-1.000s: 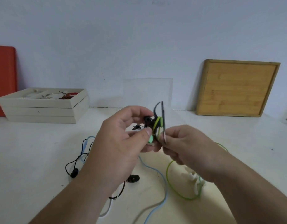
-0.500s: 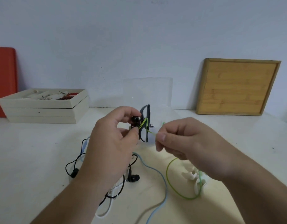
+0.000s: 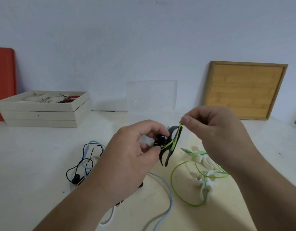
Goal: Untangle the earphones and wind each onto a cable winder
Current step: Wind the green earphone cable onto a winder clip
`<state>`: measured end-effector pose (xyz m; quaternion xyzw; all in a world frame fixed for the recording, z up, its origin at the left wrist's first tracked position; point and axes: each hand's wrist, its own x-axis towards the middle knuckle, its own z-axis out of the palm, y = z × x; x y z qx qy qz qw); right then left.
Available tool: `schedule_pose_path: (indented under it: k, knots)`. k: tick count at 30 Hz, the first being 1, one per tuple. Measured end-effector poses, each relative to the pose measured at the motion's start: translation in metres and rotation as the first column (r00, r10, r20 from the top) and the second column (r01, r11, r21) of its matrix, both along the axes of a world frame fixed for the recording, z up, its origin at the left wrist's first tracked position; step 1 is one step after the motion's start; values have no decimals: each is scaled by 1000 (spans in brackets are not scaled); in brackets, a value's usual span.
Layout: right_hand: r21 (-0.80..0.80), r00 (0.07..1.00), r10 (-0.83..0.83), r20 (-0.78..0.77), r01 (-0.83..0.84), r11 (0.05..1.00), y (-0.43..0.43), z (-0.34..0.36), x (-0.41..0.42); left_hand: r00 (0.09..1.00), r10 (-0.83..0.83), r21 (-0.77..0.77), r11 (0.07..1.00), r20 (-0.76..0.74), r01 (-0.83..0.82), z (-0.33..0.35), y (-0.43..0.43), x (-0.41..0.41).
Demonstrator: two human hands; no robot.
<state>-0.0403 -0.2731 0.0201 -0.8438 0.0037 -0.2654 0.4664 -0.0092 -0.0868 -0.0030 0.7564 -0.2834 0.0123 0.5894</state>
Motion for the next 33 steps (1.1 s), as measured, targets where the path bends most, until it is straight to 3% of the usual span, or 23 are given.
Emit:
schedule_pose_path:
  k: [3, 6, 11, 18, 24, 28, 33]
  knots:
    - [17, 991, 19, -130, -17, 1000, -1, -6, 4, 997, -52, -96, 994, -59, 46, 1, 0, 1]
    - [-8, 930, 132, -343, -144, 990, 2, -13, 6, 991, -78, -222, 974, -108, 53, 2, 1, 0]
    - [-3, 784, 390, -483, -448, 894, 17, -19, 3, 978, 121, -343, 923, -169, -174, -2, 2, 9]
    - [67, 765, 516, -385, -534, 843, 16, -10, -3, 946, 226, -330, 897, -233, -295, -6, 3, 14]
    - [74, 803, 533, -266, -535, 842, 11, -7, -3, 936, 323, 0, 945, 138, -326, -6, 3, 7]
    - [108, 933, 354, -66, -346, 932, 3, -1, -5, 935, 226, 206, 936, 274, -287, -8, 1, 4]
    - [50, 998, 40, 50, -42, 998, -3, 1, -1, 987, 88, 132, 986, 137, -106, -6, 1, 0]
